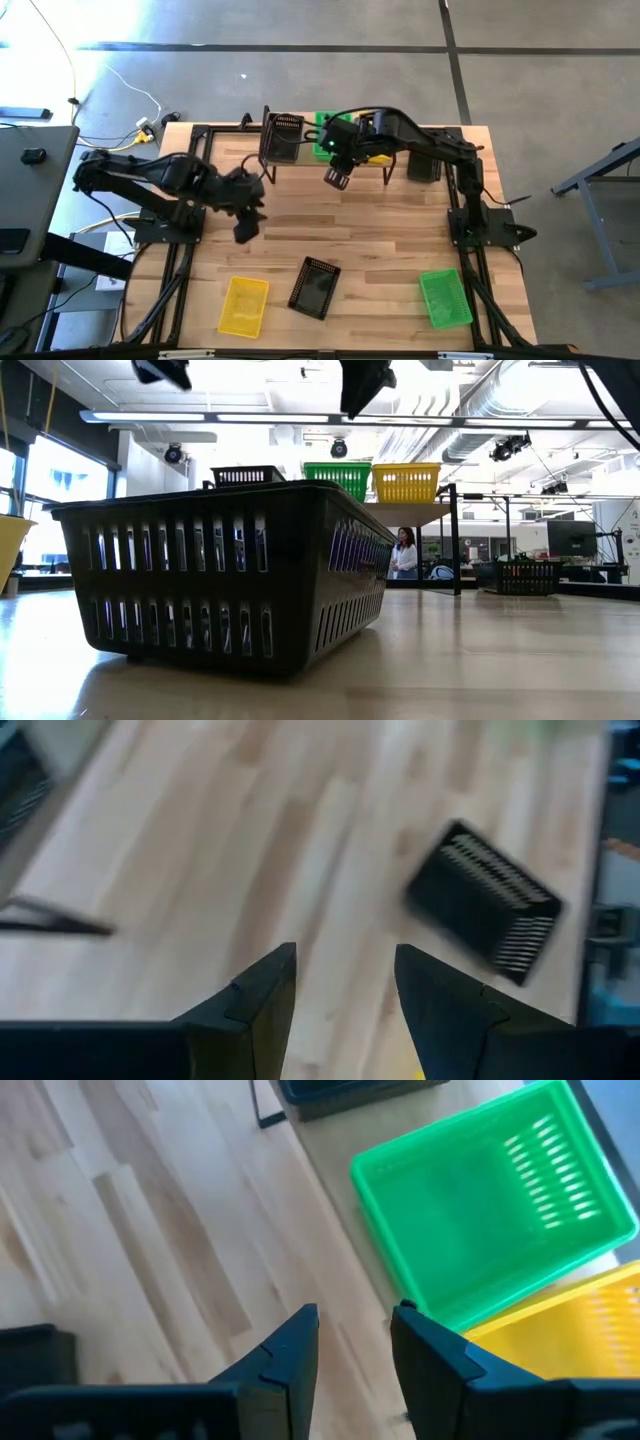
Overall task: Stack baskets on shelf by color
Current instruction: Stack the bottom black bin on top of the other black bin on the shelf
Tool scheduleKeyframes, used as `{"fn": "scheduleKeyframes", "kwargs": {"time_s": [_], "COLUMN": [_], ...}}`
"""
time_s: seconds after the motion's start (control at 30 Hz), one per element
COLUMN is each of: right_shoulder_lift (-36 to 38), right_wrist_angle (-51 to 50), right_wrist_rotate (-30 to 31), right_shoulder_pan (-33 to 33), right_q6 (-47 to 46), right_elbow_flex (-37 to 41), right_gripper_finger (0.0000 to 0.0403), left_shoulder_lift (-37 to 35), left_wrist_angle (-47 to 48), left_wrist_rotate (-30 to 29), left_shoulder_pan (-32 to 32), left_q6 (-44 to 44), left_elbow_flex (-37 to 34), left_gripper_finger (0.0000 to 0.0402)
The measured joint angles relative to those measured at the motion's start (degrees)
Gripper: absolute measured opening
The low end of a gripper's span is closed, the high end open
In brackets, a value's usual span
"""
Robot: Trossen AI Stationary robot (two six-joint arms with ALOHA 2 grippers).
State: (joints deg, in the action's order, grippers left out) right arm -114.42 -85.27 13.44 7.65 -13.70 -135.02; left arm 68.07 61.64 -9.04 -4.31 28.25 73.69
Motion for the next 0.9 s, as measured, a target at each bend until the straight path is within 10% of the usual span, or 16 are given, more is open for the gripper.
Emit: {"fn": "scheduleKeyframes", "kwargs": {"time_s": [0.9], "right_shoulder_lift": [4.5], "right_wrist_angle": [2.2], "right_wrist_rotate": [10.3], "right_shoulder_pan": [-7.1], "right_q6": [-23.8], "right_elbow_flex": [0.0], "right_gripper_finger": [0.0114], "left_shoulder_lift": [19.3], "left_wrist_angle": [-23.0], "left_wrist_rotate": [-0.6], "left_shoulder_pan": [-23.0], "left_q6": [-16.2], "left_elbow_flex": [0.0], "left_gripper_finger": [0.0161]}}
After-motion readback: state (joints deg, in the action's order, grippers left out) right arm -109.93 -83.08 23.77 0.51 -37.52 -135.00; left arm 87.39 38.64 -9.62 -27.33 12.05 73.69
